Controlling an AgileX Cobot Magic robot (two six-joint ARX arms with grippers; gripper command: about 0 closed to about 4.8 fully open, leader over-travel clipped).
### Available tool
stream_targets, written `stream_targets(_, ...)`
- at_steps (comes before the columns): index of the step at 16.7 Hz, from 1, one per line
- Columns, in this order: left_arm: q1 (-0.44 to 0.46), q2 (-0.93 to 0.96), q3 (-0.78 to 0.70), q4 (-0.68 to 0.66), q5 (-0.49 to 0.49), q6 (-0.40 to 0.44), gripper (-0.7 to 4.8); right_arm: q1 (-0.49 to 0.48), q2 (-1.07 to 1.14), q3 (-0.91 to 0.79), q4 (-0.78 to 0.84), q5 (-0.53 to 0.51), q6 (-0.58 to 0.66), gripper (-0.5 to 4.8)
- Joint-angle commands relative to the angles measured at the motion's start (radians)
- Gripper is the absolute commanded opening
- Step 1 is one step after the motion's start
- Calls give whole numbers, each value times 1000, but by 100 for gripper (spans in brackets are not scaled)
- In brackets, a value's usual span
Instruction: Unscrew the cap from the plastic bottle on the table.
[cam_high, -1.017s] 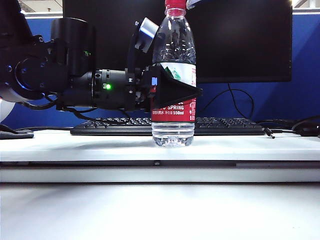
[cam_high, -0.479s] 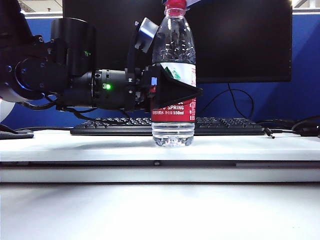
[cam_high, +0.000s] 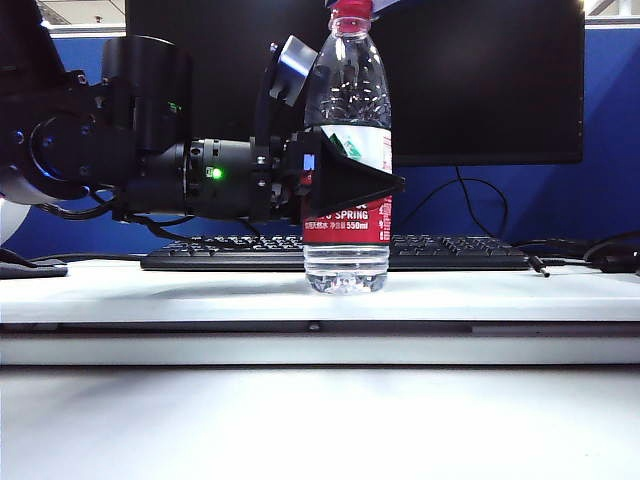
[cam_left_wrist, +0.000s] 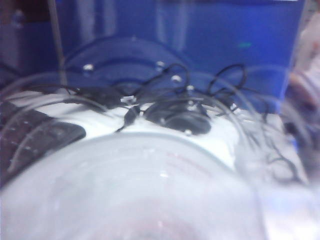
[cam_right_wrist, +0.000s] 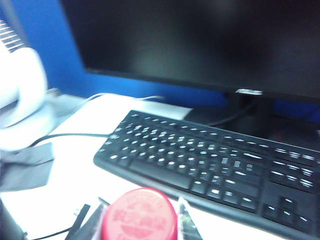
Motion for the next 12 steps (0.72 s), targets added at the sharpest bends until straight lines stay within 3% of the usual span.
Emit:
stream_targets(1,-2,6,-3,-29,9,-5,272,-67,-9,4,-35,-178,-42,116)
stream_targets(4,-2,6,-3,-29,9,-5,272,-190,-13,4,-68,-494,-76,116)
stream_targets(5,-2,6,-3,-29,9,-5,272,-266,-13,4,-103,-706,-83,116)
stream_targets(7,-2,6,-3,-29,9,-5,272,-344,-13,4,-148,-912,-94,116)
stream_targets(9,-2,6,-3,-29,9,-5,272,-377,-13,4,-167,-971,-109,116)
stream_targets(12,-2,6,-3,-29,8,-5,272,-377,-13,5,-122,-954,-108,116)
